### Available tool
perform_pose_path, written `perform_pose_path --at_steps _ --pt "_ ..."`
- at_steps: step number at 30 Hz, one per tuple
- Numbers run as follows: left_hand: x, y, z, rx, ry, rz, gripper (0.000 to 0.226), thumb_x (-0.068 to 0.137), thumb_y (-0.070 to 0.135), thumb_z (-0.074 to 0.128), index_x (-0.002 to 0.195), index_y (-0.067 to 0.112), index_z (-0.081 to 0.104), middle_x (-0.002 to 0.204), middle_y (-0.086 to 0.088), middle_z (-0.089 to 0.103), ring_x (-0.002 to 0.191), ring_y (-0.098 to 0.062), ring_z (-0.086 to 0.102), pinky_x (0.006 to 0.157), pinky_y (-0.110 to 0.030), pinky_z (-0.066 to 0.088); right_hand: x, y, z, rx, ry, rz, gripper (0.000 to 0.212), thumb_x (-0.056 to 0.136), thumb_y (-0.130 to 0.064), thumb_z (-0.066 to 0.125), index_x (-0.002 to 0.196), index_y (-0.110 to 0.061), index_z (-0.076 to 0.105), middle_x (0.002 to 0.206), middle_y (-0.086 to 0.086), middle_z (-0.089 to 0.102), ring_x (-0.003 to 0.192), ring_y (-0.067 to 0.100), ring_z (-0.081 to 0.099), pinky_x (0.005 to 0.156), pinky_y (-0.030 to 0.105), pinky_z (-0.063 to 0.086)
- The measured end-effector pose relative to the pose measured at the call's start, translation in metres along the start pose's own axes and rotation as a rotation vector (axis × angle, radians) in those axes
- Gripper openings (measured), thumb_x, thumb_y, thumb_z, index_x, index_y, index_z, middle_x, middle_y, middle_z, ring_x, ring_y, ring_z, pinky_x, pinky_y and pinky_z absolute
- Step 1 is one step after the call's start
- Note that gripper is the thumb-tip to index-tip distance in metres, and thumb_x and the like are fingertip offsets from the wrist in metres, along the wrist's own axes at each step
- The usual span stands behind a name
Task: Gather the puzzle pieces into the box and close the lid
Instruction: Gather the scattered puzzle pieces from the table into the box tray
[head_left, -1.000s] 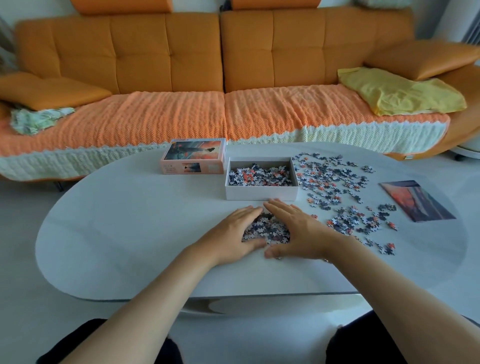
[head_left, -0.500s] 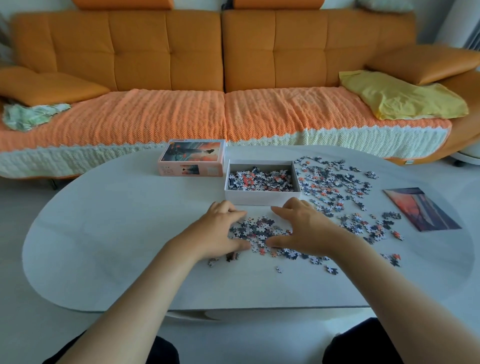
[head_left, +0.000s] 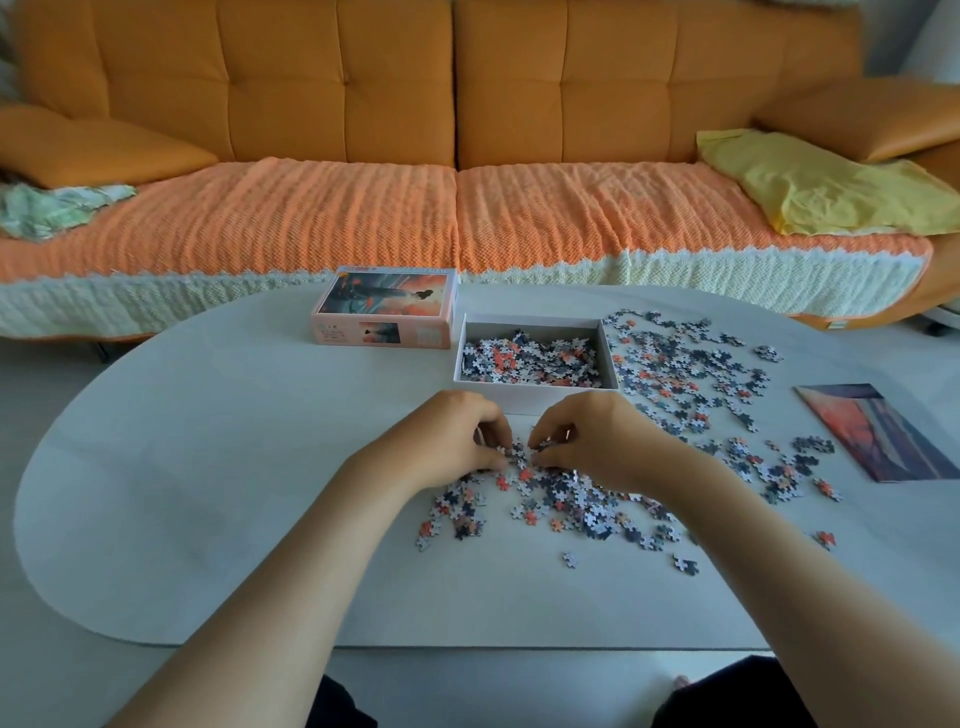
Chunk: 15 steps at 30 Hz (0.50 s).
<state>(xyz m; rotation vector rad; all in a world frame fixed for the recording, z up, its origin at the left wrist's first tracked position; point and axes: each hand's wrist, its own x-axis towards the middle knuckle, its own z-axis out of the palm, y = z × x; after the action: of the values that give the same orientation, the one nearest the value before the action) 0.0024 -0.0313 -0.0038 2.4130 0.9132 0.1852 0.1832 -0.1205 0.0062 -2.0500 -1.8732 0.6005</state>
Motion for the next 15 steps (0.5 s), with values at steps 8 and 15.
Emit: perform_pose_path --at_steps 8,15 --pt "0.028 0.011 -0.024 -0.35 0.274 0.027 0.011 0.078 0.024 0.08 0.083 0.028 0.071 0.076 0.008 0.071 0.074 -0.011 0.065 0.069 -0.027 0.051 0.016 0.003 -0.042 0.225 0.315 -0.017 0.009 0.082 -0.016 0.076 0.084 -0.025 0.073 0.074 -0.007 0.069 0.059 0.011 0.066 0.065 0.025 0.057" --pt "0.058 -0.001 -0.017 0.005 0.417 0.035 0.029 0.09 0.022 0.068 0.118 0.016 0.069 0.101 0.0 0.065 0.094 -0.017 0.061 0.081 -0.027 0.046 0.043 0.013 -0.03 0.001 0.296 -0.005 0.027 0.09 -0.024 0.066 0.116 -0.027 0.07 0.11 -0.004 0.067 0.08 0.005 0.06 0.068 0.009 0.042"
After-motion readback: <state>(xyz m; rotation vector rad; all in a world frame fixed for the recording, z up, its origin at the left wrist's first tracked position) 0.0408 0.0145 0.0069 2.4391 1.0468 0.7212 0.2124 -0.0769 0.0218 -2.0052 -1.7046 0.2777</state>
